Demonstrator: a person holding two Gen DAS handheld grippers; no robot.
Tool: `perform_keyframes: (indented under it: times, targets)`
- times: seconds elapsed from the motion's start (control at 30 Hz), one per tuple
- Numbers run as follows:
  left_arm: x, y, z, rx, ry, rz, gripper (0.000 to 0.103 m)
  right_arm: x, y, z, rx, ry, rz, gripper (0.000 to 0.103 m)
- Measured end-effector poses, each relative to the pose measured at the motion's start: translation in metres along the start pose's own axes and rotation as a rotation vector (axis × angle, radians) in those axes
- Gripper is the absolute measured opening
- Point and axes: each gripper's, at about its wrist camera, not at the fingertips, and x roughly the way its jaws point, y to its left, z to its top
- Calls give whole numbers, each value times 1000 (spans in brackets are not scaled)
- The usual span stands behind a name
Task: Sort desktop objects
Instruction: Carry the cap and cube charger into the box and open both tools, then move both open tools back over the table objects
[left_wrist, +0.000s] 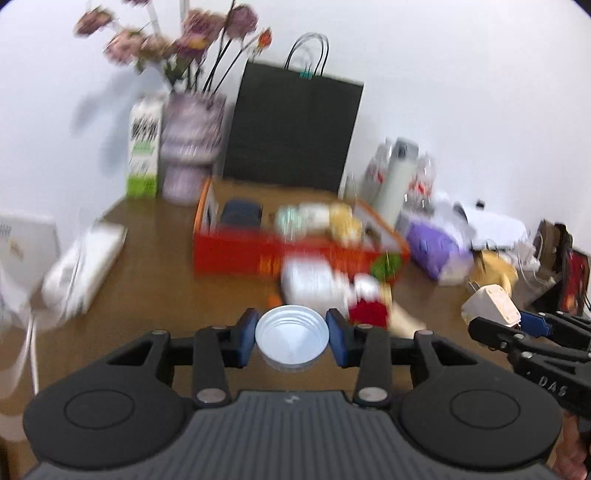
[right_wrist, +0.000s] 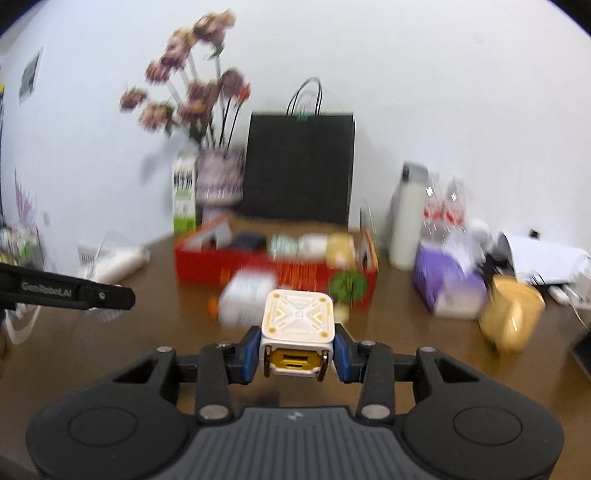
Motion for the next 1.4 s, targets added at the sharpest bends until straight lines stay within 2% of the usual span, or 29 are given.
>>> perform_keyframes:
  times: [0.07, 0.13, 0.2, 0.27, 0.3, 0.33, 0.43, 0.5, 0.53, 0.6, 0.63, 0.67, 0.7, 0.8, 0.9, 0.93, 1.0, 1.07, 1.17, 1.33, 1.4]
  targets:
    - [31, 3, 40, 16, 3, -10, 41, 28, -14, 31, 5, -1, 13, 39]
    - [75, 7, 79, -5, 55, -25, 41, 66, -25, 62, 18, 12, 26, 39]
    - [122, 6, 109, -5, 105, -31, 41, 115, -34, 93, 24, 65, 74, 39]
    - [177, 2, 130, 41, 159, -17, 41, 169, -39, 117, 31, 147, 120, 39]
    - [206, 5, 139, 24, 191, 9, 41, 202, -40, 127, 32, 191, 127, 39]
    - [229, 10, 147, -20, 201, 38, 41, 230, -40, 133, 24, 236, 117, 39]
    - [300, 26, 161, -73, 299, 32, 41, 316, -29, 139, -53, 372, 24, 39]
    - [336, 32, 158, -61, 400, 5, 41, 361, -27, 135, -74, 469, 5, 39]
    - [344, 32, 157, -44, 410, 36, 41, 375, -27, 131, -70, 512, 5, 38]
    - [343, 34, 156, -22, 342, 78, 54, 392, -29, 123, -51, 546, -4, 39]
    - [341, 36, 156, -18, 320, 71, 72, 396, -28, 122, -61, 553, 3, 41]
    - [335, 38, 156, -27, 301, 68, 80, 400, -27, 121, -70, 558, 20, 47]
    - [328, 40, 156, -39, 285, 68, 81, 397, -26, 120, -65, 550, 34, 52]
    - [300, 37, 156, -55, 261, 60, 84, 375, -29, 127, -41, 465, 60, 57]
    - [254, 27, 150, -47, 216, 136, 89, 328, -35, 133, -19, 389, 36, 66]
    - [235, 23, 148, -40, 205, 158, 97, 311, -38, 134, -18, 365, 36, 69]
    - [186, 16, 134, -53, 142, 129, 101, 263, -42, 129, -14, 299, 49, 80]
    - [141, 10, 109, -71, 72, 42, 103, 222, -47, 116, -6, 252, 68, 81]
    - [95, -5, 68, -48, 64, -17, 103, 172, -45, 93, 7, 237, 90, 81]
    - [44, -23, -4, 41, 39, 61, 103, 102, -27, 45, 12, 248, 86, 82]
    - [26, -23, -30, 42, 45, 78, 103, 78, -21, 22, 40, 260, 80, 82]
